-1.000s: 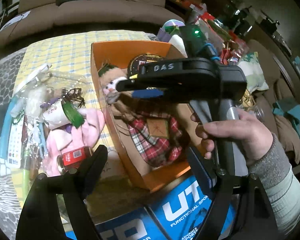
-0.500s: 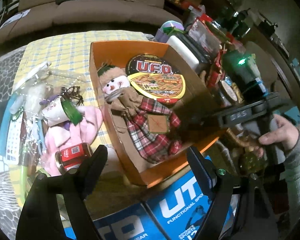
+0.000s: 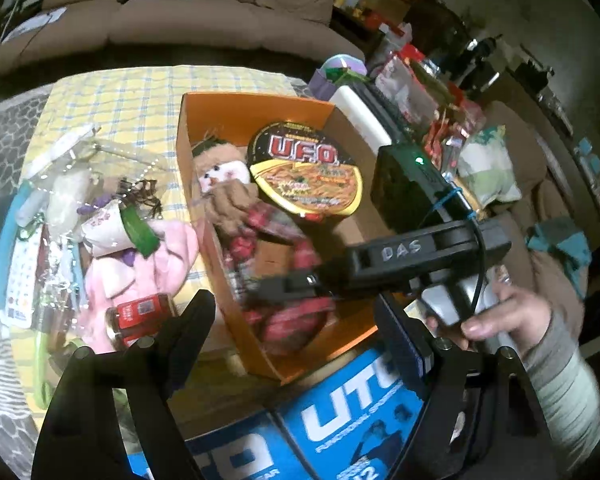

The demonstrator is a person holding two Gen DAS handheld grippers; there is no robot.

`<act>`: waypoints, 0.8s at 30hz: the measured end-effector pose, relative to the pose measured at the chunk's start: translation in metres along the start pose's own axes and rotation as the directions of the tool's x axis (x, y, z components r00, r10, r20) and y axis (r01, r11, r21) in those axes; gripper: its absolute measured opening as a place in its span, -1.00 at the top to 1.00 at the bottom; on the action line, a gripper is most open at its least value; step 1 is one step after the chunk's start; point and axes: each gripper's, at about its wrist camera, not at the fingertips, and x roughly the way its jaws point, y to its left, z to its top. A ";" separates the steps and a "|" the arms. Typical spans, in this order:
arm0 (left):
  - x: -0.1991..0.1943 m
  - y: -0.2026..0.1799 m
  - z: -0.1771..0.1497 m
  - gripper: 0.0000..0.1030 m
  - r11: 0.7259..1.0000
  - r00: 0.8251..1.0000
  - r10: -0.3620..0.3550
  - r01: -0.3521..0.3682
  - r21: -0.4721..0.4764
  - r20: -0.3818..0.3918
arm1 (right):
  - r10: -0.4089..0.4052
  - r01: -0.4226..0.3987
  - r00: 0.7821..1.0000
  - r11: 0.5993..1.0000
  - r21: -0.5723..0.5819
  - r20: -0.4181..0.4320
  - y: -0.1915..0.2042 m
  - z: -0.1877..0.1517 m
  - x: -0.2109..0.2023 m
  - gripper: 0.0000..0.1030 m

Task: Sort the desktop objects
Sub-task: 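Open the right gripper to release the doll inside the box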

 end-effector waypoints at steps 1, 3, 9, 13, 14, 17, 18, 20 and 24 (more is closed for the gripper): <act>0.000 0.000 0.000 -0.62 1.000 1.000 0.001 -0.001 -0.004 -0.001 | -0.027 0.027 1.000 1.000 0.001 0.003 -0.001 0.000 0.001 0.35; 0.000 -0.001 0.000 -0.62 1.000 1.000 0.015 -0.015 0.002 -0.008 | -0.077 0.078 0.996 0.996 0.029 -0.033 -0.009 0.000 0.005 0.34; 0.004 -0.012 -0.006 -0.62 0.996 0.997 0.071 -0.069 0.053 -0.040 | -0.482 0.482 0.876 0.869 -0.112 0.033 0.015 -0.012 -0.028 -0.39; 0.004 -0.022 -0.010 -0.64 0.997 0.999 0.039 -0.037 0.068 -0.033 | -0.498 0.533 0.844 0.821 -0.205 0.200 0.058 -0.024 -0.071 -0.42; 0.004 -0.024 -0.011 -0.65 0.997 0.999 0.032 -0.030 0.070 -0.026 | -0.462 0.508 0.857 0.831 -0.225 0.229 0.065 -0.026 -0.076 -0.41; 0.004 -0.029 -0.016 -0.66 0.996 1.000 0.026 -0.025 0.083 -0.010 | -0.402 0.441 0.895 0.863 -0.245 0.195 0.064 -0.022 -0.062 -0.08; 0.004 -0.030 -0.018 -0.66 0.996 1.000 0.022 -0.021 0.085 -0.010 | -0.381 0.410 0.911 0.880 -0.239 0.159 0.057 -0.021 -0.052 0.11; 0.005 -0.029 -0.022 -0.67 0.996 1.000 0.006 -0.005 0.089 -0.013 | -0.389 0.401 0.916 0.887 -0.227 0.096 0.040 -0.012 -0.028 0.18; 0.011 -0.024 -0.025 -0.70 0.997 0.999 0.020 -0.018 0.072 -0.027 | -0.573 0.556 0.819 0.789 -0.259 0.012 0.018 0.001 0.022 0.26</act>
